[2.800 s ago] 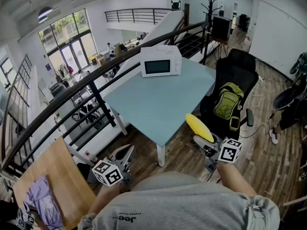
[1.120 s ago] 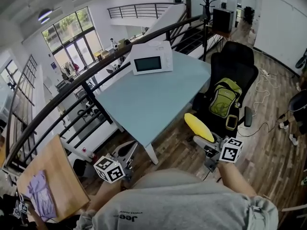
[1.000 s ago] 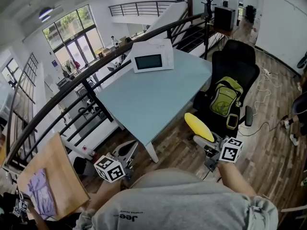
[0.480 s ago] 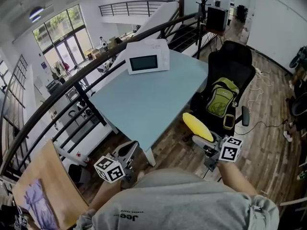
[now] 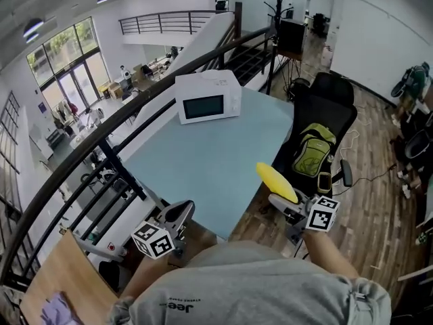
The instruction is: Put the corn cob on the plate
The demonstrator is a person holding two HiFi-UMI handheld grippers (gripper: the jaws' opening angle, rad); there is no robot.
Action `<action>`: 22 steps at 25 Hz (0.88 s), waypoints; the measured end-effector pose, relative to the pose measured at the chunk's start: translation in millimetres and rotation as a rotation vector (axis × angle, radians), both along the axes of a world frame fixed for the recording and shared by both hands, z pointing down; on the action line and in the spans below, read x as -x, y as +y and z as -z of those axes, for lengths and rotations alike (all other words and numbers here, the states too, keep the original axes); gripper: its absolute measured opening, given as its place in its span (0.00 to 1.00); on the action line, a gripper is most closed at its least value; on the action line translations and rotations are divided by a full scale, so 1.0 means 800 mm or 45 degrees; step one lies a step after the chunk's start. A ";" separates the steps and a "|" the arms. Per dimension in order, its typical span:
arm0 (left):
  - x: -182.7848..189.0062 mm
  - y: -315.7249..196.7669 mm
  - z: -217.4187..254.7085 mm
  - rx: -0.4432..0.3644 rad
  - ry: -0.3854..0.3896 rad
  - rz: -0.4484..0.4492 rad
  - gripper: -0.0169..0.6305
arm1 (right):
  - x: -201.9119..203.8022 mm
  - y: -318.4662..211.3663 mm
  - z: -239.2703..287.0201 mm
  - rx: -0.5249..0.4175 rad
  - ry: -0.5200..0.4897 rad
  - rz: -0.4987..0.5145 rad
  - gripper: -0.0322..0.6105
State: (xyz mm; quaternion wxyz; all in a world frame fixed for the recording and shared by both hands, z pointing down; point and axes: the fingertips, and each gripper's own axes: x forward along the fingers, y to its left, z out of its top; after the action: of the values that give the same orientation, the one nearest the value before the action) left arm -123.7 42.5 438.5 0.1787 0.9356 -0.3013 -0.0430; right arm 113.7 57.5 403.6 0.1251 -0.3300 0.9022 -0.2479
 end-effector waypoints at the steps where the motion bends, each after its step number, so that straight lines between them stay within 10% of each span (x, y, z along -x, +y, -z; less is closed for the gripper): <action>1: 0.013 -0.009 -0.001 0.005 0.005 -0.004 0.05 | 0.014 -0.008 0.003 -0.001 0.000 -0.003 0.45; 22: 0.132 -0.122 -0.044 0.068 0.029 -0.003 0.05 | 0.121 -0.130 -0.003 0.052 0.037 -0.027 0.45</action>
State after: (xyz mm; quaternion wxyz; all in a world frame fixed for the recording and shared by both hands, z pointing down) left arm -229.4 -55.3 473.6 0.2070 0.9304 -0.2991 -0.0454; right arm 16.5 -46.5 406.1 0.1076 -0.3456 0.8952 -0.2602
